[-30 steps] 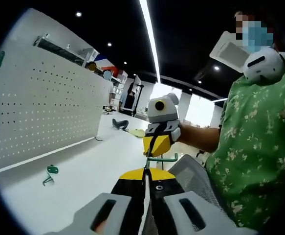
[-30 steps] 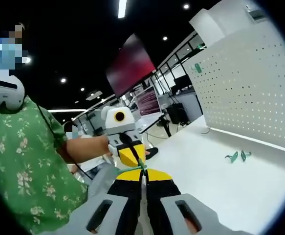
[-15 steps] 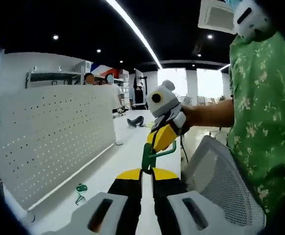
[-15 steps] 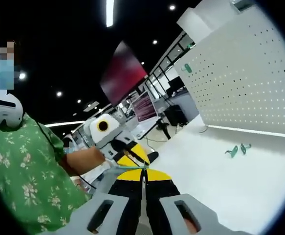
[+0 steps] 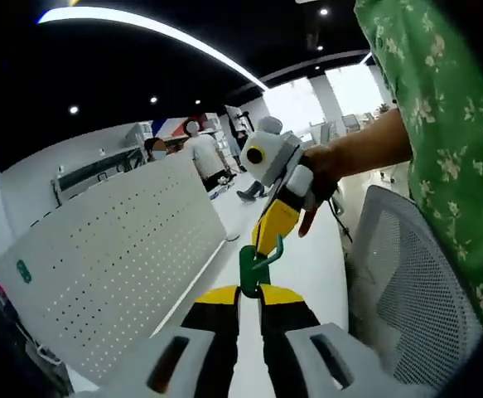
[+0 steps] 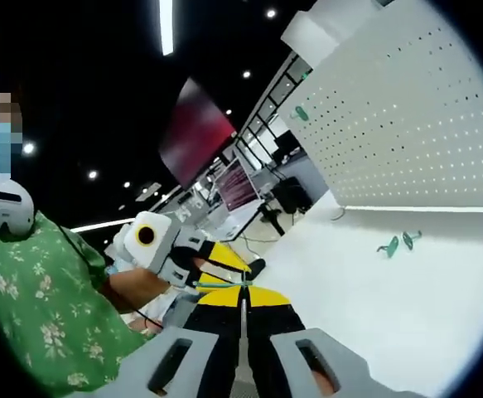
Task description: Insert the hook assembly into the mounting plate slot until the hook locks in place.
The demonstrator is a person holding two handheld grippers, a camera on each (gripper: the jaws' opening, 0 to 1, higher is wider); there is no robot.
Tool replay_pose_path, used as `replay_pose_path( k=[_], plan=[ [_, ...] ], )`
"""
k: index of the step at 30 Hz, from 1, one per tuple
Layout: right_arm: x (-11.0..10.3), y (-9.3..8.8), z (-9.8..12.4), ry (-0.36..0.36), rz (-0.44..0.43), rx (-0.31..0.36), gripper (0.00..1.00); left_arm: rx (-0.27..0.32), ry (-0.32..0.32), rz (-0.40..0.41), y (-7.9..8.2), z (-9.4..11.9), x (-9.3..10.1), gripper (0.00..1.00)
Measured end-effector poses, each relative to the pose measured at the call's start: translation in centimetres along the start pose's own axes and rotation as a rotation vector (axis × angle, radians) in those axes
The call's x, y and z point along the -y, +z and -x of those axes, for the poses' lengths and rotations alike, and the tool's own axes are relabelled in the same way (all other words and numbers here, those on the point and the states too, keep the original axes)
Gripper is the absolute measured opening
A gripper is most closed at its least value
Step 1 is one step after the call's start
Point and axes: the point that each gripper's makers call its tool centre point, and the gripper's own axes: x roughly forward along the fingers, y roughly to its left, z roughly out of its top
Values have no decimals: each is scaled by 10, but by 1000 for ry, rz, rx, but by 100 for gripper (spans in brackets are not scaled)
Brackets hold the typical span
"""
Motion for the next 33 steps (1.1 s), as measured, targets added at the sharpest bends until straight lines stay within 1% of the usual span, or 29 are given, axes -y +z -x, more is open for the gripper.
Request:
replay_pose_path(
  k=[5,7,10,12,14,17,23,24,26,28,29,31,33],
  plan=[
    [3,1,0,-14,-13,7,0,-23,9,-39,-1,0,0,11],
    [9,0,0,-42,-24,7,0,-26,13,-52,0,0,1,10],
    [15,1,0,-64,-44,14,0,-38,32,-62,0,0,0,10],
    [16,1,0,-72,-45,18,0,-39,28,-69,0,-1,1,10],
    [19,2,-1,-91,-55,29,0,-52,36,-71,-1,-4,1,10],
    [23,3,-4,-116,-66,40,0,-54,36,-55,0,-8,2,10],
    [28,3,-8,-153,-65,48,0,-81,124,-32,-1,-15,-13,9],
    [29,5,-8,-161,-66,59,0,-93,132,-28,-3,-16,-15,9],
    [32,7,-8,-172,-73,69,0,-87,139,-19,-1,-17,-16,9],
    [33,8,-9,-185,-68,75,0,-107,156,-7,-4,-18,-18,8],
    [36,10,-8,-204,-62,84,0,-119,165,-1,-6,-19,-20,7],
    [39,9,-9,-238,-40,75,0,-137,166,18,-9,-21,-20,6],
    [38,9,-11,-248,-21,72,0,-159,173,29,-13,-22,-20,5]
  ],
)
